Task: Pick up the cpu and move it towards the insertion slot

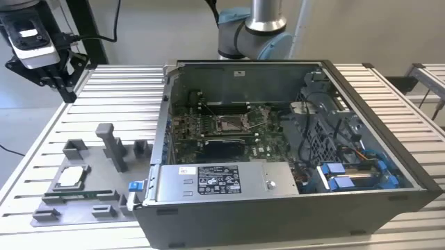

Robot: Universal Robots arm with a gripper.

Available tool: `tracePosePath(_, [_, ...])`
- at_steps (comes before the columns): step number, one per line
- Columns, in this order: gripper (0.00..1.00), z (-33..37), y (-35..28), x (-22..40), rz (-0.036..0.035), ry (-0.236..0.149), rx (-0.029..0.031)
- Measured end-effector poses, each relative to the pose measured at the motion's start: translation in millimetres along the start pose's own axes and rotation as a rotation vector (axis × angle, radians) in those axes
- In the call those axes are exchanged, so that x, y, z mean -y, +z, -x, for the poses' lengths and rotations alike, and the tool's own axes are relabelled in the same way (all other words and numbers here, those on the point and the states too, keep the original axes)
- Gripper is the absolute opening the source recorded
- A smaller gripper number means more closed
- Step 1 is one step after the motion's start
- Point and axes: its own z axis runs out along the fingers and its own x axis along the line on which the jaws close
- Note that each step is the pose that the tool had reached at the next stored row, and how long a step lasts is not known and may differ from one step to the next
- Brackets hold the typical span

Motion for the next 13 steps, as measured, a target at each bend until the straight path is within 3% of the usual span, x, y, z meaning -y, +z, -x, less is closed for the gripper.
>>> tracePosePath(7, [0.0,-1.4,0.0,-0.1,0.0,0.003,0.0003])
tracePosePath(13, [0.0,-22.6,-0.1,-0.3,-0.0001,0.005,0.006])
